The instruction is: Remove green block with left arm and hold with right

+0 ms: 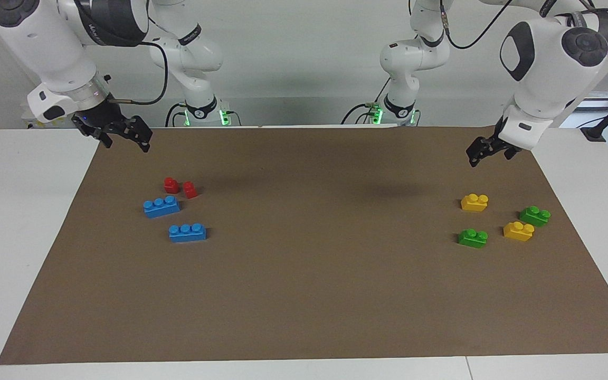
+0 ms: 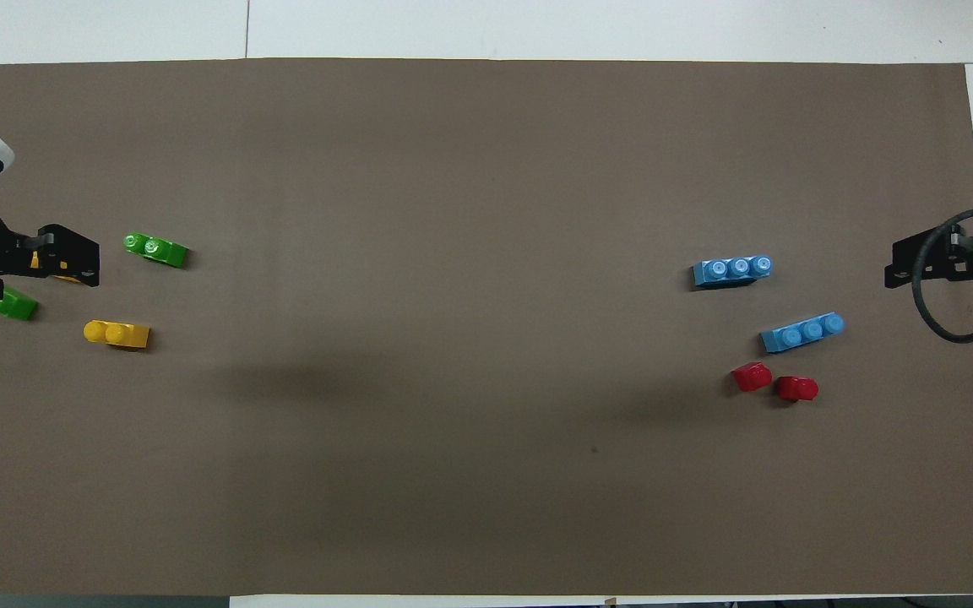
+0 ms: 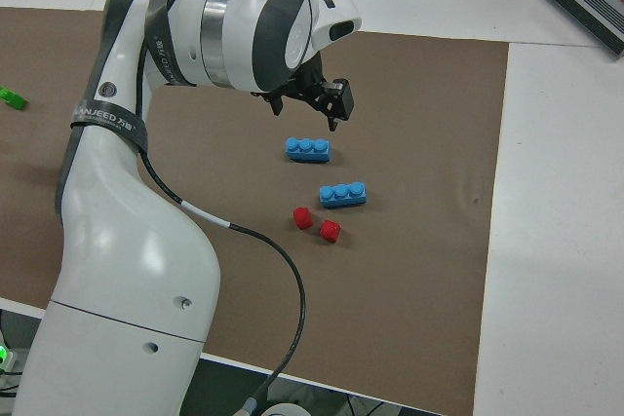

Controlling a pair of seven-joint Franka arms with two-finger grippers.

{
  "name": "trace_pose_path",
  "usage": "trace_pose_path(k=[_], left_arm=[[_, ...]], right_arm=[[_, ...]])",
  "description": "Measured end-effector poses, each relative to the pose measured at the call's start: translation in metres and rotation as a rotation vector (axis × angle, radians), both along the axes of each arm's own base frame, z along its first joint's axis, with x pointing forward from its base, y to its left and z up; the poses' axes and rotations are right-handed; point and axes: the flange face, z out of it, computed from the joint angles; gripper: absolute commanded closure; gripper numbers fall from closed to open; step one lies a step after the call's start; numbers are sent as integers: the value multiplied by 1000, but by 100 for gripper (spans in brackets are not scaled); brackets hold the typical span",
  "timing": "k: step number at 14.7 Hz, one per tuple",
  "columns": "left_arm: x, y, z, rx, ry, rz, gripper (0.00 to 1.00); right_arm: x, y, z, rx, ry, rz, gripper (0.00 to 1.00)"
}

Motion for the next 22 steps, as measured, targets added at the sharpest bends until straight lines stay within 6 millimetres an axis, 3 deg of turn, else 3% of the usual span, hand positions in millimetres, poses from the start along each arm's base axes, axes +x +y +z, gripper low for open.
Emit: trace_pose_path(k=[5, 12, 22], left_arm=[[-19, -10, 27, -62, 54, -48, 0], [-19, -15, 47, -121, 22, -73, 0], [-18, -15, 54, -127, 9, -121, 0]], right_arm=[[8, -2, 5, -5, -66, -4, 0], [10, -6, 2, -28, -60, 58, 0], [11, -5, 2, -28, -60, 63, 0]])
